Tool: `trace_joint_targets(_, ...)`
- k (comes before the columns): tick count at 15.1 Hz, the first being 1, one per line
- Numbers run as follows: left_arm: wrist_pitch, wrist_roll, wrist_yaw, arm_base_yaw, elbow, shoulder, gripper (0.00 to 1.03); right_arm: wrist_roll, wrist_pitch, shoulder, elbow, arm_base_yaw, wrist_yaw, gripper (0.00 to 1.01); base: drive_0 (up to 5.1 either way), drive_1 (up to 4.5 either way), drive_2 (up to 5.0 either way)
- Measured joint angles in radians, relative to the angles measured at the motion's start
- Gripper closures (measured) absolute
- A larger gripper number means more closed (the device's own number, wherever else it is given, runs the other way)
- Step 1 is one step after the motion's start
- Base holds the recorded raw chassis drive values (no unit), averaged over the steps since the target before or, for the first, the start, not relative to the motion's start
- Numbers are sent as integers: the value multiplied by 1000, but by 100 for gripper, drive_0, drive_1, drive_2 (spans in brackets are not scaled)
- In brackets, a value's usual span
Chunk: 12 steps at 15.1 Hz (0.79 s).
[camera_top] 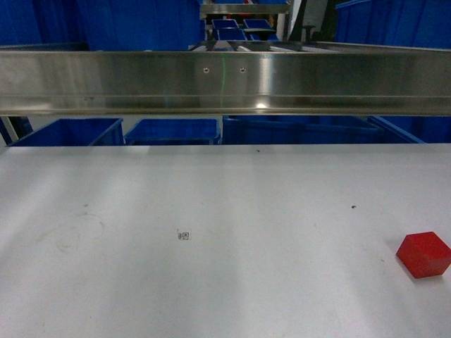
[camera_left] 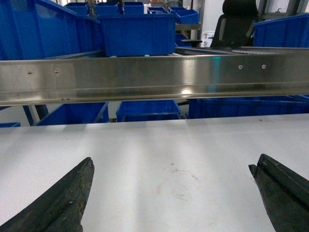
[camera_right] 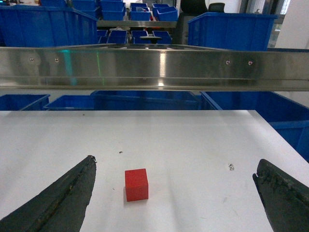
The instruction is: Place magnetic block on left shelf second layer
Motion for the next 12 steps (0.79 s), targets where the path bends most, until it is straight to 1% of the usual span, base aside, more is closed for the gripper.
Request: trace_joint_targets(12,0,0,0,0,0,0,5,0,0,0,0,0,0,3,0,0,0)
